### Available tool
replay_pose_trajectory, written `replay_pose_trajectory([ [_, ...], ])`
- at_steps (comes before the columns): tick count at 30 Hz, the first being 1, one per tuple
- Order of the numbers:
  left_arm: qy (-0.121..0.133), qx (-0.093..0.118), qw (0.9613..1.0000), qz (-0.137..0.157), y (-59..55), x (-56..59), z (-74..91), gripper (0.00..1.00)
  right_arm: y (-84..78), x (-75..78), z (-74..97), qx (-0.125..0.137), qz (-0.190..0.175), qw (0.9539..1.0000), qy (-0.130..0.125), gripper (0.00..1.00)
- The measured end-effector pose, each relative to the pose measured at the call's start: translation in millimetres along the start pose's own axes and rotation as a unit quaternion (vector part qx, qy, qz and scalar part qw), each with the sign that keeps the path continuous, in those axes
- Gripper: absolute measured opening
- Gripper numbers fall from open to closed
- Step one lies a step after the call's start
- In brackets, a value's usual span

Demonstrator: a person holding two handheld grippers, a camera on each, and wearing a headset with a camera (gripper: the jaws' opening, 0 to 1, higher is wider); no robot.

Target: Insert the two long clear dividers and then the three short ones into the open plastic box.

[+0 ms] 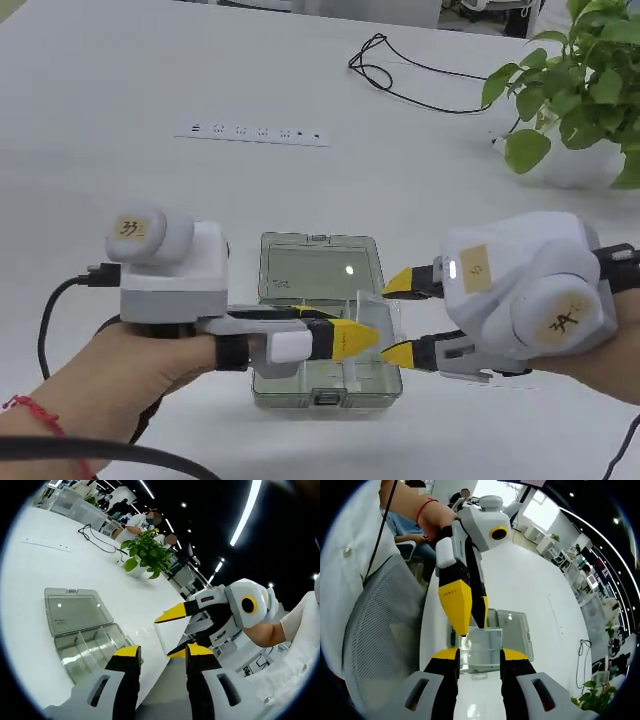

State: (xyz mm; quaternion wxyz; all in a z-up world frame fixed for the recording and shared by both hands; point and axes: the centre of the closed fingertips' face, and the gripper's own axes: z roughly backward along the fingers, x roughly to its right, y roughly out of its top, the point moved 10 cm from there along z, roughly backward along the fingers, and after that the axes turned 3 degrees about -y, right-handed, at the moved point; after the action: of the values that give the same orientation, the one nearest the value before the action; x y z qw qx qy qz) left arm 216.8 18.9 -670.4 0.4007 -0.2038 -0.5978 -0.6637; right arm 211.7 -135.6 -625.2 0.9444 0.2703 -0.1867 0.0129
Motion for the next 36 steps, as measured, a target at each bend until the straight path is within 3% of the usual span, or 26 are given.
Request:
replay_pose_trajectory([
  [7,-0.008,-0.001,0.9997,0.021,-3.3,-2.6,-5.5,0.24,8.2,-3.6,-0.2,0.003,0.011,0.9999,-0.001,0.33],
  [11,-0.011,-0.004,0.9996,0.028,-4.0,-5.1,-6.4,0.13,9.8,-4.4,0.0,0.003,0.014,0.9999,-0.002,0.33],
  [17,-0.012,-0.003,0.9995,0.03,-5.3,-4.7,-7.3,0.07,10.9,-5.4,0.6,0.0,0.018,0.9998,-0.002,0.33],
  [27,-0.017,-0.004,0.9993,0.034,-5.7,-4.5,-8.1,0.0,11.3,-6.7,1.8,-0.005,0.022,0.9997,-0.006,0.33],
  [36,-0.02,-0.001,0.999,0.039,-6.4,-3.8,-7.7,0.0,12.4,-7.3,2.0,-0.007,0.027,0.9996,-0.008,0.33],
])
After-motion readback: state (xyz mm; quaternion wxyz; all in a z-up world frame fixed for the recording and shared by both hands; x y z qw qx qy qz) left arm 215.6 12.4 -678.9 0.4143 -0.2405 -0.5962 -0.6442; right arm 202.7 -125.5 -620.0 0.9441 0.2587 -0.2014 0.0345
